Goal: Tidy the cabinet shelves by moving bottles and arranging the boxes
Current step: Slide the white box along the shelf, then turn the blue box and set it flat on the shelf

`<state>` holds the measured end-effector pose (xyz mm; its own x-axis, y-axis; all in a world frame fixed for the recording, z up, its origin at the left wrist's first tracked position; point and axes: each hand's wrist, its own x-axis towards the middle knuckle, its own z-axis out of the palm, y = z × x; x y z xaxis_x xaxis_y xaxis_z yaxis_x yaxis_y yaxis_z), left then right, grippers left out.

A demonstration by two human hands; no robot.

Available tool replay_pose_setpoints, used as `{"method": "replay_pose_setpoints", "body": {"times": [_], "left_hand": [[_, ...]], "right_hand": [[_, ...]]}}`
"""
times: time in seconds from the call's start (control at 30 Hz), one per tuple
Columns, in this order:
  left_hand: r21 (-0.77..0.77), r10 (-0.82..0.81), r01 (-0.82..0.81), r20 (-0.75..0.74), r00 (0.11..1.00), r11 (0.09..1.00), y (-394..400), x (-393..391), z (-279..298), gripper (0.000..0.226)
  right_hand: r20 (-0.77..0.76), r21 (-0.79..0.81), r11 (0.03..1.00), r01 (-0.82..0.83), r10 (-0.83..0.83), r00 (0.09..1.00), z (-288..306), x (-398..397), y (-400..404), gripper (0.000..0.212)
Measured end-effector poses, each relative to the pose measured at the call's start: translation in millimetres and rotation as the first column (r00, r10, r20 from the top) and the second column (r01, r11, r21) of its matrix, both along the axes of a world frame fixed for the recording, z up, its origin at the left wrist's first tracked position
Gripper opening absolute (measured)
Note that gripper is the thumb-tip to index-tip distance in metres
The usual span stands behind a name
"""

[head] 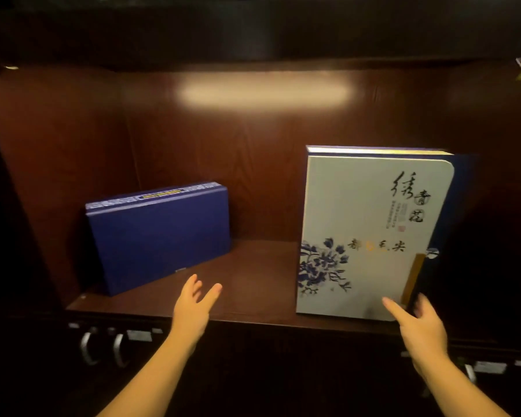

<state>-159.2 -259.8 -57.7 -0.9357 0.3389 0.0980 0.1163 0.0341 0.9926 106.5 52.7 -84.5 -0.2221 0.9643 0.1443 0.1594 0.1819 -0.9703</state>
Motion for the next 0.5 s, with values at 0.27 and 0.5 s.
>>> {"method": "replay_pose_setpoints", "body": {"times": [0.27, 0.5], "left_hand": [[-0.017, 0.194, -0.195, -0.053, 0.980, 0.981, -148, -92, 21, 0.078], [-0.078, 0.290, -0.297, -0.086, 0.953, 0.952, -201, -157, 30, 0.076]], "right_hand": [[-0.106, -0.062, 0.975, -0.213, 0.206, 0.973, 13, -103, -131, 0.084], [-0.078, -0.054, 0.900, -0.433, 0.429, 0.900, 28, -224, -198, 0.079]]}}
